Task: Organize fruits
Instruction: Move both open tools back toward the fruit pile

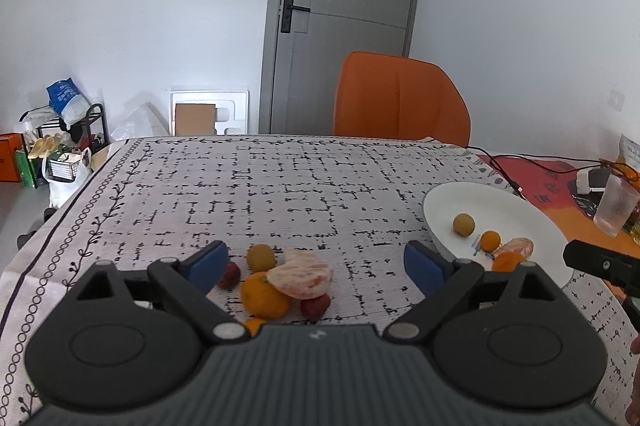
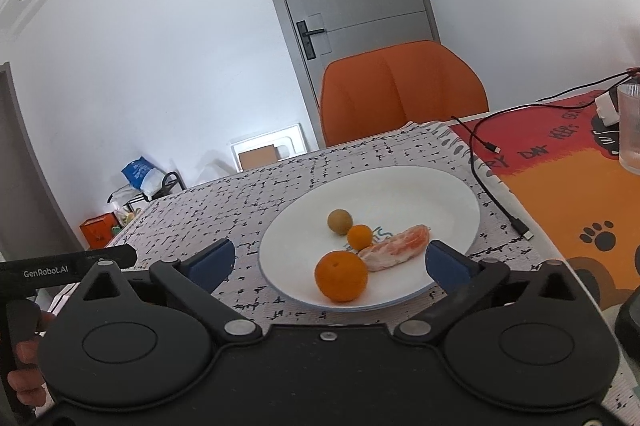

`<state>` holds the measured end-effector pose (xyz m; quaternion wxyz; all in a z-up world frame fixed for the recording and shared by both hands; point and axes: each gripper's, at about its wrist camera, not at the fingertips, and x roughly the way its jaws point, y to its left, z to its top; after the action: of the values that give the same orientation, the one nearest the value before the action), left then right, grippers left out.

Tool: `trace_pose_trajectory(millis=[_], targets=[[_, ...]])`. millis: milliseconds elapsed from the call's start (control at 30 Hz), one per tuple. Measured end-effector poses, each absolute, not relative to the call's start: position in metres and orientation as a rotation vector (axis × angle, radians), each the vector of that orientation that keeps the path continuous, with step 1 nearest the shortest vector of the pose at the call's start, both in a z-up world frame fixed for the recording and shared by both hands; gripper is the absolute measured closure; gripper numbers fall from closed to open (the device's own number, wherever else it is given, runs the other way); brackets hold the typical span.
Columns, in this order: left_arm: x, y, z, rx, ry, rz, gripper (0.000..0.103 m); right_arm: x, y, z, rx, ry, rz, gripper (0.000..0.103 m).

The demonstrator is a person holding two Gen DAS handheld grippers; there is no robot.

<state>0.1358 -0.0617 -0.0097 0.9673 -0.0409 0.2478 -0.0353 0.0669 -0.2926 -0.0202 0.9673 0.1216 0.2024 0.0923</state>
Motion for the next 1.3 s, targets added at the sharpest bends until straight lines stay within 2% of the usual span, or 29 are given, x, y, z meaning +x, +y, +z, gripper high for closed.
trace_pose_trajectory(millis=[667, 933, 1300], targets=[[0.119, -0.021, -0.016, -0.156, 0.512, -0.026, 0.009, 0.066, -0.257, -0.019, 0.213, 0.425, 0.258, 0.0], [0.116, -0.013, -0.026, -0.174, 0.525, -0.033, 0.013, 0.071, -0.242, -0.023, 0.2, 0.441, 0.294, 0.0], [0.121, -0.005, -0.043, -0.206, 0.562, -0.033, 0.029, 0.08, -0.22, -0.031, 0.171, 0.478, 0.348, 0.0]])
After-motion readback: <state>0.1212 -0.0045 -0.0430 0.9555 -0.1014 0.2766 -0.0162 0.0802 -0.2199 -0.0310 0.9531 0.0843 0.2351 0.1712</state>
